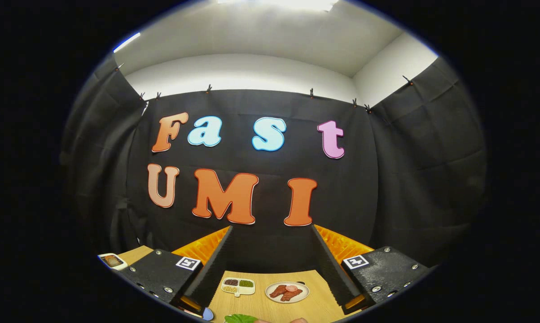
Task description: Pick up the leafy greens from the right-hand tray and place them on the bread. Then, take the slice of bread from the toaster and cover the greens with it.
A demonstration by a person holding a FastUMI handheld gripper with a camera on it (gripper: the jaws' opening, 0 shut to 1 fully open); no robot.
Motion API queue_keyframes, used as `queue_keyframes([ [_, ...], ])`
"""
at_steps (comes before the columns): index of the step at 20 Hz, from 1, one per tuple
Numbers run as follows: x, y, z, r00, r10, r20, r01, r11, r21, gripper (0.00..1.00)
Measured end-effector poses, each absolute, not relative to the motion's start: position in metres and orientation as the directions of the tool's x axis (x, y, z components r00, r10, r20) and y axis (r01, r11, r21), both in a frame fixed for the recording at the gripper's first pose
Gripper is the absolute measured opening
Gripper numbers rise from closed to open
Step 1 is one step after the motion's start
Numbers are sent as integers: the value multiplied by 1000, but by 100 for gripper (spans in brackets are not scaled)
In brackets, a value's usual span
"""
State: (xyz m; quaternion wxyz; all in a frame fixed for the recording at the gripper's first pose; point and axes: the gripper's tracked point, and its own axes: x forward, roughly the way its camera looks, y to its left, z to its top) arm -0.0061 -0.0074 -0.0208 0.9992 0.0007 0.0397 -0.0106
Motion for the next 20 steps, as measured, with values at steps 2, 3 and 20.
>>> queue_keyframes([
  [2, -15, -13, -28, 995, -19, -100, 20, 1000, 9, 99],
  [3, -16, -14, -32, 994, -18, -110, 18, 1000, 7, 99],
  [20, -26, 2, -206, 837, 77, -542, -14, 993, 120, 100],
])
